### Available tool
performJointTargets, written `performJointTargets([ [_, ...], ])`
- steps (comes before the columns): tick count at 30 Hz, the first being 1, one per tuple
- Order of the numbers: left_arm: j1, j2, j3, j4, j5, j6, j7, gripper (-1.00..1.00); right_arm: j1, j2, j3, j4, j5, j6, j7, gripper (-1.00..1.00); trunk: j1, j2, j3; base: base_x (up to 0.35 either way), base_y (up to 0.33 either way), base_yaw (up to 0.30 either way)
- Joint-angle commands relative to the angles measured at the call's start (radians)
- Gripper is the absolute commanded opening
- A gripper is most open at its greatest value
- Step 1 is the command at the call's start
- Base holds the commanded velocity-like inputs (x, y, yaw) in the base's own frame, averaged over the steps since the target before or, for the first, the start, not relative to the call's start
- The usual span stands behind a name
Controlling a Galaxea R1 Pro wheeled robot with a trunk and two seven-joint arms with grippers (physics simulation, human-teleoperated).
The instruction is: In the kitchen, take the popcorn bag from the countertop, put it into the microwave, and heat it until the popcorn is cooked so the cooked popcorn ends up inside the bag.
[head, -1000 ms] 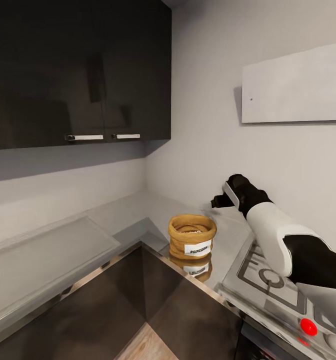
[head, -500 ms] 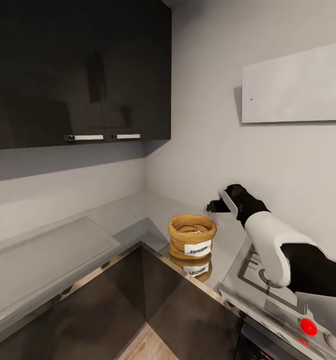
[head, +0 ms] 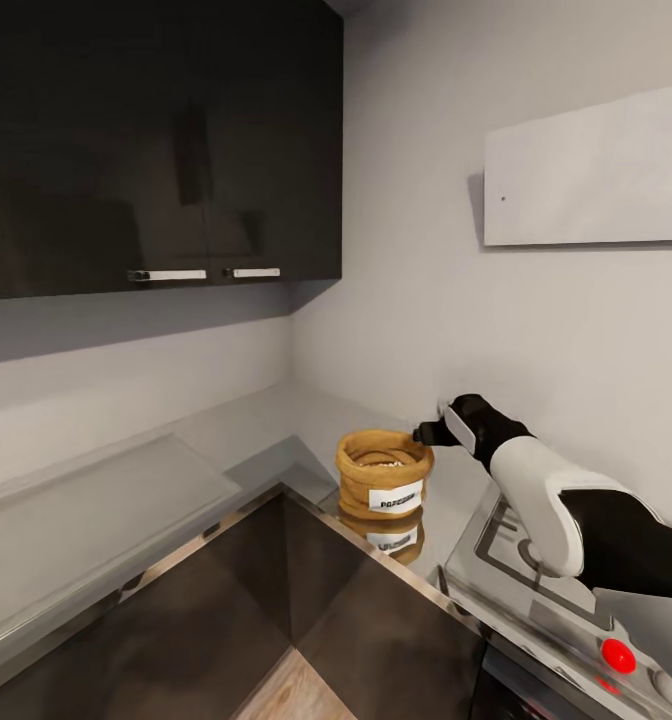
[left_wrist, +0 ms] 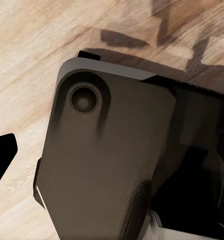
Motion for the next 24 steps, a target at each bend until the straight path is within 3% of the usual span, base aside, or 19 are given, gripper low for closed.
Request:
performJointTargets([
  [1, 0.0, 0.0, 0.004, -0.001, 0.003, -0.001, 0.0, 1.0, 0.0, 0.0, 0.001, -0.001, -0.002, 0.005, -0.004, 1.0, 0.0, -0.001, -0.001, 0.145, 0.0, 0.0],
  [14, 0.0, 0.0, 0.004, -0.001, 0.002, -0.001, 0.0, 1.0, 0.0, 0.013, 0.004, 0.007, -0.005, 0.004, -0.005, 1.0, 0.0, -0.001, -0.001, 0.066, 0.0, 0.0],
  [24, -0.001, -0.003, 0.006, -0.001, 0.003, -0.001, -0.003, 1.0, 0.052, 0.023, 0.009, -0.022, 0.011, 0.02, -0.018, 1.0, 0.0, -0.001, -0.001, 0.0, 0.0, 0.0],
])
